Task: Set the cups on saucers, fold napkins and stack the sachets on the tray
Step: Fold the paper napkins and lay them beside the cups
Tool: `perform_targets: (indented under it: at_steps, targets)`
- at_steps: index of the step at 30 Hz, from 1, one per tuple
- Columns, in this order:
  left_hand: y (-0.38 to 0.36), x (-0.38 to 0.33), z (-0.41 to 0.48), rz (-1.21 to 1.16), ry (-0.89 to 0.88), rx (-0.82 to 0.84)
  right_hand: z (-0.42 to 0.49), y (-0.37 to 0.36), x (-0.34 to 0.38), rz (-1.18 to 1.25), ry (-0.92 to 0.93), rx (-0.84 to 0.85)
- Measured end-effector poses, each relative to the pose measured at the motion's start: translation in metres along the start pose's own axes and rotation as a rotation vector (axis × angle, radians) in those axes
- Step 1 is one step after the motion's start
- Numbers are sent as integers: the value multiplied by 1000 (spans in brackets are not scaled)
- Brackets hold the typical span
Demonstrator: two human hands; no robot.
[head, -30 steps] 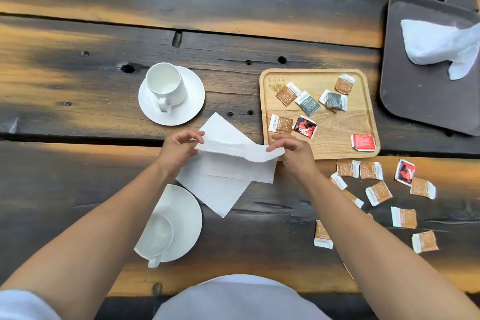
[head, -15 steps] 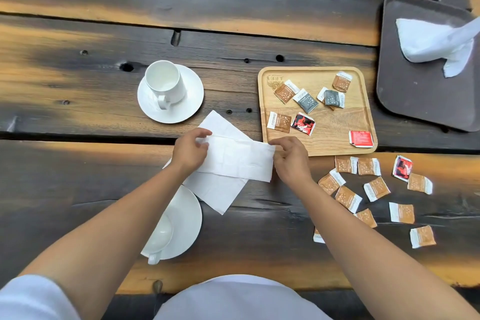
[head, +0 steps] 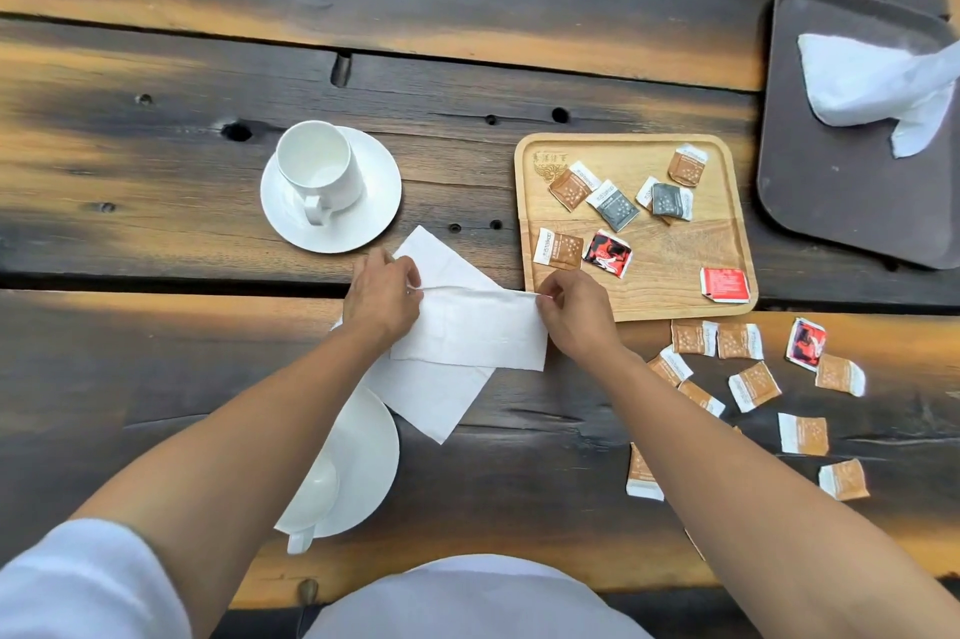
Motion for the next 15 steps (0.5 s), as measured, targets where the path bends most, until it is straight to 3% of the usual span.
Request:
perform_targets:
  at_steps: [4,7,10,13,15]
  targets:
    - [7,5,-3,-227,-92,-56,-1,2,-5,159,-58,-6]
    - [10,20,-12,-600,34,-62,-5,4,-5,298,-91,-30]
    - [7,24,-28,-987,169,-27,-11,2,-2,593,-203,-5]
    - [2,24,-45,-1201,262,31,-21,-8,1,922,-358,28]
    - [-1,26,-54,-1256,281,36,-26,-13,2,986,-394,28]
Point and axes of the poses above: each hand's wrist, its own z-axis towards the middle knuckle, its own y-axis out of the back of the hand, x = y × z, the point moved 7 cm from there along z, towards the middle knuckle, and after that the axes turned 5 degrees about -y, right-handed, at the moved point
